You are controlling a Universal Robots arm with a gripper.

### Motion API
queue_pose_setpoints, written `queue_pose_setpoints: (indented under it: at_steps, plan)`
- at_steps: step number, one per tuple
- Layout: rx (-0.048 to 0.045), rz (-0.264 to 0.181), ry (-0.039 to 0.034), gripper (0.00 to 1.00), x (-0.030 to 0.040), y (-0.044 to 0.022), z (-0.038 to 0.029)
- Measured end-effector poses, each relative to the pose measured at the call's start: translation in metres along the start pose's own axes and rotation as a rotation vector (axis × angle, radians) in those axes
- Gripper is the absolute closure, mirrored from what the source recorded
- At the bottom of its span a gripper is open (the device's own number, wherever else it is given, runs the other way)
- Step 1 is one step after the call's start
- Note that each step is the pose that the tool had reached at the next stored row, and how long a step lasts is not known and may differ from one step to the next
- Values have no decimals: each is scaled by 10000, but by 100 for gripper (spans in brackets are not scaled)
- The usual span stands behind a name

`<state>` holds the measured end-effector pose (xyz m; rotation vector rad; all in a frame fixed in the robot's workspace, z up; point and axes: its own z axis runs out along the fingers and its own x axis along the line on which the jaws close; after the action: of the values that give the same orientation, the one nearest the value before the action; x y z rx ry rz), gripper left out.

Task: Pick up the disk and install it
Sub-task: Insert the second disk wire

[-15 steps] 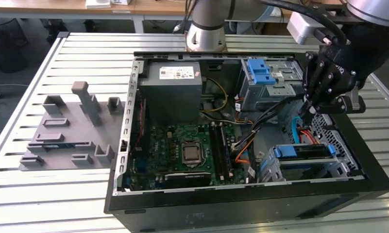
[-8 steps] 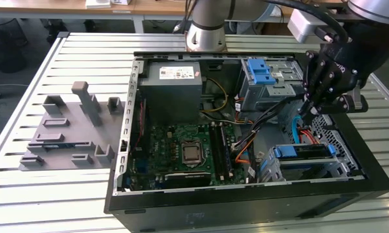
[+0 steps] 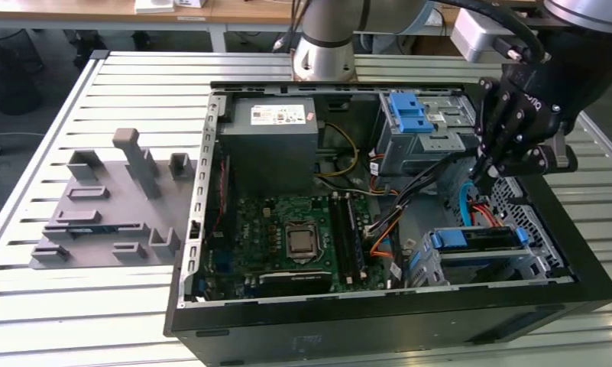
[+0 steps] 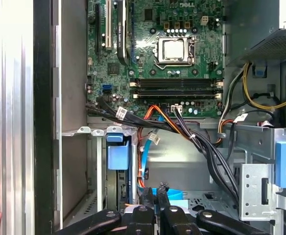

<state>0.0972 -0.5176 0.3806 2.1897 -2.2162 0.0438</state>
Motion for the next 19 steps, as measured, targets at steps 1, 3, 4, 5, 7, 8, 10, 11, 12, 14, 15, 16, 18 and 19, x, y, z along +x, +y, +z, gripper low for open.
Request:
queue_pose_setpoints:
  at_steps: [1, 3, 4, 5, 7, 8, 10, 11, 12, 14, 15, 16, 18, 19]
  plan:
    - [0, 1, -1, 82, -4, 0, -6]
    - [0, 1, -1, 82, -12, 0, -8]
    - [0, 1, 17, 82, -17, 0, -8]
    - [0, 1, 47, 82, -20, 1, -9]
    - [1, 1, 112, 81, -29, 0, -5]
    - [2, 1, 141, 81, -32, 0, -1]
    - [3, 1, 239, 75, -39, -1, 14]
    - [3, 2, 298, 75, -42, -2, 23]
    - [4, 3, 357, 75, -46, -3, 31]
    - [6, 1, 500, 75, -50, -7, 44]
    - [7, 1, 579, 75, -51, -8, 50]
    - [8, 1, 671, 75, -52, -9, 55]
    - [9, 0, 826, 75, -54, -12, 70]
    - [10, 0, 842, 75, -54, -13, 87]
